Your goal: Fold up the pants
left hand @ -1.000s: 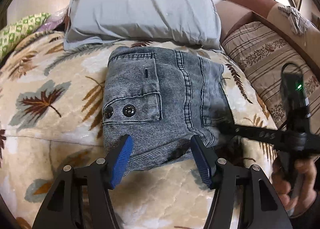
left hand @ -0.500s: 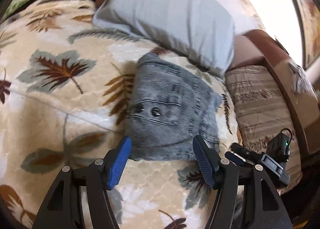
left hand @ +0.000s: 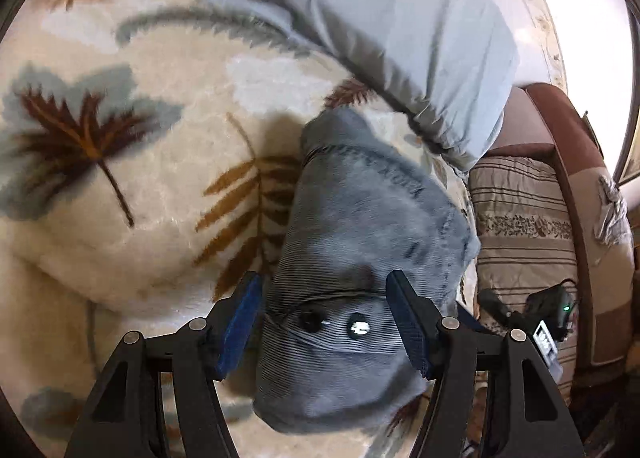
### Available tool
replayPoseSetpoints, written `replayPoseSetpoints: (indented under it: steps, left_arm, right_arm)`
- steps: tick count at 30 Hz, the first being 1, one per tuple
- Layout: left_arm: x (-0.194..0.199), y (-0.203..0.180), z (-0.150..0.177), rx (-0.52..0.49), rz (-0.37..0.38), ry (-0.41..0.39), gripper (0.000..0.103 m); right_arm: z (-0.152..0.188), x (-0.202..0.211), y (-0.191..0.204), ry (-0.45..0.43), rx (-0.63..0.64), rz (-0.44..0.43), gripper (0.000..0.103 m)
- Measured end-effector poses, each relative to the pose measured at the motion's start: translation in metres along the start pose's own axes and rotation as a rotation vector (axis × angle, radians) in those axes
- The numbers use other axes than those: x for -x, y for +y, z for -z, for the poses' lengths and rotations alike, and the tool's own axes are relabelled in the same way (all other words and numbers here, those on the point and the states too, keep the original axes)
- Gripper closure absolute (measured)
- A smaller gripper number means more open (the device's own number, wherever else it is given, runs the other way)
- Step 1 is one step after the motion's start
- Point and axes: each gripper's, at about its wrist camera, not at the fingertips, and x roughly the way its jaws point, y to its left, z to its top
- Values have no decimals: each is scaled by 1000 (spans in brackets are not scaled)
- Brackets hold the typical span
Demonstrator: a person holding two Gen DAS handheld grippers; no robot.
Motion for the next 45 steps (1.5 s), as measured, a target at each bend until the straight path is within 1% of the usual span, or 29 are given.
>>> replayPoseSetpoints:
  steps: [1,2,4,5,7,8,9,10,11,12,13,15,16,18,20,23,24,26,29,31,35,37,38,41,45]
  left_arm:
    - [-7,6,1,23,22,12,39]
    - [-14,12,1,67,45,24,39]
    - [-25,17,-2,103,89,39,40]
    - [-31,18,-4,109,90,44,40]
    - [-42,22,-7,114,80,50,39]
    - [-46,24,-7,119,87,45,40]
    - [-48,24,-7,107,82,31,47]
    - [-50,22,-6,97,76,28,55]
    - [-52,20,-5,84,64,23,57]
    - [-53,16,-2,68,49,13,62]
    - [-53,14,-1,66,48,10,68]
    - [-45,9,5,80,75,10,74]
    - [-39,5,11,82,79,11,75]
    - [-22,-4,26,59,62,-2,75]
    - [-8,-9,45,52,53,-1,75]
    - [13,-6,87,65,48,0,75]
    - [20,-6,102,70,39,-1,75]
    - [29,-9,120,68,17,-3,76]
    - [46,-26,147,19,-32,-23,76]
    - [58,-33,156,-1,-53,-41,76]
    - [90,-46,169,-32,-65,-70,76]
    - [110,-56,173,-57,-60,-106,76]
    - [124,-57,180,-69,-59,-118,76]
    - [146,-67,187,-117,-79,-152,75]
    - [151,-72,193,-153,-105,-184,75]
  right_arm:
    - [3,-6,-5,16,-4,-12,18]
    - [5,-12,-8,35,-8,-16,18]
    - [6,-24,-10,70,-1,-2,18]
    - [6,-28,-9,76,12,17,19]
    - [5,-35,-8,85,29,30,24]
    - [6,-38,-9,91,22,21,32]
    - [6,-41,-11,100,15,20,37]
    - [7,-43,-12,102,12,18,40]
    - [8,-43,-13,101,10,11,54]
    - [9,-44,-15,116,-10,-28,70]
    - [11,-45,-16,129,-26,-49,74]
    - [16,-41,-14,116,-27,-57,81]
    - [17,-37,-13,111,-30,-59,83]
    - [27,-19,-4,83,-22,-71,84]
    - [42,-2,5,73,2,-59,85]
    - [84,29,19,69,41,-33,85]
    - [92,35,19,74,42,-30,85]
    - [120,50,21,91,47,-19,85]
    - [146,69,24,93,47,2,85]
    - [157,79,29,91,57,5,85]
    - [165,98,44,57,87,-1,85]
    - [166,110,52,38,108,-12,85]
    - [165,113,58,29,121,-15,85]
    - [159,121,70,3,149,-29,85]
    - [150,117,77,-16,170,-33,85]
